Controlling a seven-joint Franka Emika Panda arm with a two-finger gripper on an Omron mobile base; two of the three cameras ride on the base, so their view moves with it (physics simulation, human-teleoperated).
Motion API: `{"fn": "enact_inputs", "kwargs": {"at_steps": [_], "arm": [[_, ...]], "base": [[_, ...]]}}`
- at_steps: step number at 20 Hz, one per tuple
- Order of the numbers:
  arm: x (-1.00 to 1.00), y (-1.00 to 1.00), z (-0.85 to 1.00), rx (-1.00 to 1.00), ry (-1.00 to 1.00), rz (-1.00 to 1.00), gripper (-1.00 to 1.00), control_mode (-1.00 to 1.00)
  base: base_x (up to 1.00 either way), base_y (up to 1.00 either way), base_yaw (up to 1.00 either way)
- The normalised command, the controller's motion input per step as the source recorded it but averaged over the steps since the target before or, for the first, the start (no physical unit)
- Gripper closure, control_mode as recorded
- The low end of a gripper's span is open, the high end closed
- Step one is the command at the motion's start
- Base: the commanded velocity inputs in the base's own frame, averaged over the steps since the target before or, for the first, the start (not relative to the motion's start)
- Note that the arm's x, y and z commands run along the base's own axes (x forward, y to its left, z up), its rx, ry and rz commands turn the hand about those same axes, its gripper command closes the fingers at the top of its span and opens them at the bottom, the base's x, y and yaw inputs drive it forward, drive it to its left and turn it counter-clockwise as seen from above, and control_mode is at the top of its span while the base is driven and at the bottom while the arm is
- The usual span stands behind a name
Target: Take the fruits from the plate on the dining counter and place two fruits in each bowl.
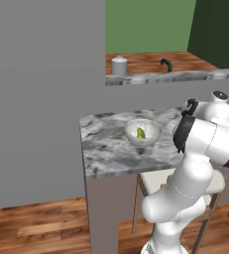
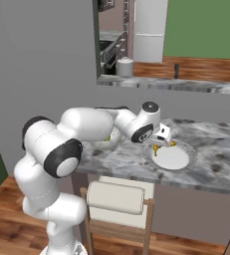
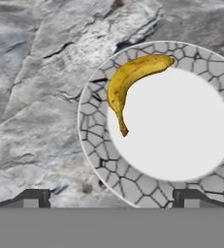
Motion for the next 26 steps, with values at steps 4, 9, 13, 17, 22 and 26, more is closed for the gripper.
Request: {"fn": "enact_inputs", "kwargs": {"at_steps": [4,9,13,17,22,26], "arm": [[0.4,0.0,-0.05,0.0,0.0,0.0,-1.0,-1.0],[0.37,0.0,-0.14,0.0,0.0,0.0,-1.0,-1.0],[0.26,-0.07,-0.23,0.0,0.0,0.0,-1.0,-1.0],[0.13,-0.21,-0.12,0.01,0.0,0.0,-1.0,-1.0],[0.09,-0.19,-0.16,0.0,0.0,0.0,-1.0,-1.0],[0.21,-0.01,-0.24,0.0,0.0,0.0,-1.0,-1.0]], "base": [[0.0,0.0,0.0],[0.0,0.0,0.0],[0.0,0.0,0.0],[0.0,0.0,0.0],[0.0,0.0,0.0],[0.0,0.0,0.0]]}}
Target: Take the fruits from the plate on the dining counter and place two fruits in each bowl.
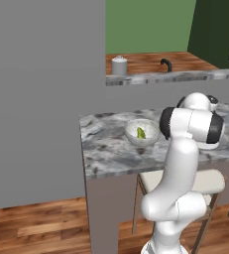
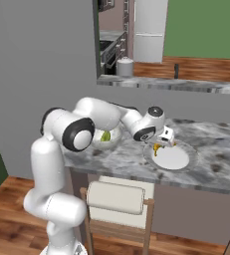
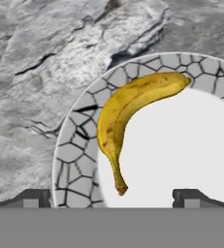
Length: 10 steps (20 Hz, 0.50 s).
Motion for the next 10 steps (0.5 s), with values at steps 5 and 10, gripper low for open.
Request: {"fn": "enact_inputs", "kwargs": {"at_steps": [5,10], "arm": [[0.21,0.0,-0.24,0.0,0.0,0.0,-1.0,-1.0],[0.25,0.0,-0.23,0.0,0.0,0.0,-1.0,-1.0]], "base": [[0.0,0.0,0.0],[0.0,0.0,0.0]]}}
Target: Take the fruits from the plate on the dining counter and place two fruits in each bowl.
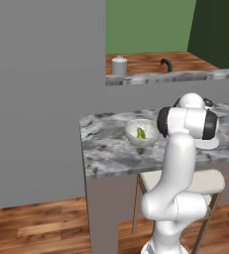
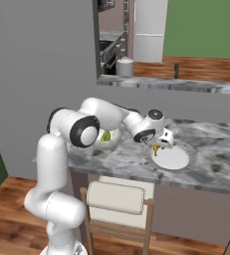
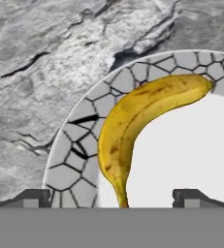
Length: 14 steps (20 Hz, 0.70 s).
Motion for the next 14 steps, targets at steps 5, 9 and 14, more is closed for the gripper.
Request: {"fn": "enact_inputs", "kwargs": {"at_steps": [5,9,14], "arm": [[0.28,0.0,-0.17,0.0,0.0,0.0,-1.0,-1.0],[0.27,-0.06,-0.06,0.02,0.0,0.0,-1.0,-1.0],[0.25,-0.08,-0.02,0.02,0.0,0.0,-1.0,-1.0]], "base": [[0.0,0.0,0.0],[0.0,0.0,0.0],[0.0,0.0,0.0]]}}
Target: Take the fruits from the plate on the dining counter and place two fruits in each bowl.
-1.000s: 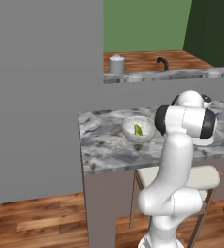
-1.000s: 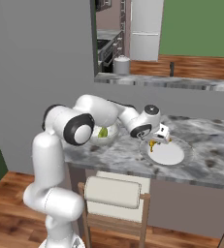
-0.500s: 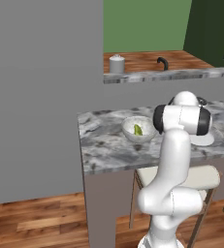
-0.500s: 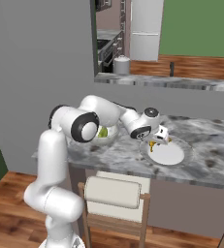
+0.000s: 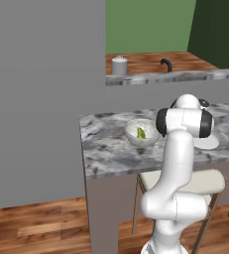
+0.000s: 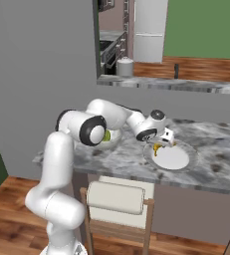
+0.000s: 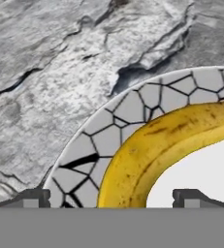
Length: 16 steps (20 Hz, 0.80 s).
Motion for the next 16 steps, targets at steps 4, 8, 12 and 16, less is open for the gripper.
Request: {"fn": "enact_inputs", "kwargs": {"at_steps": [4,8,12,16], "arm": [[0.13,-0.05,-0.09,0.01,0.0,0.0,-1.0,-1.0],[0.0,0.0,-0.24,0.0,0.0,0.0,-1.0,-1.0],[0.0,0.0,-0.27,0.0,0.0,0.0,-1.0,-1.0],[0.03,0.0,-0.18,0.0,0.0,0.0,1.0,-1.0]], "base": [[0.0,0.0,0.0],[0.0,0.0,0.0],[0.0,0.0,0.0],[0.0,0.0,0.0]]}}
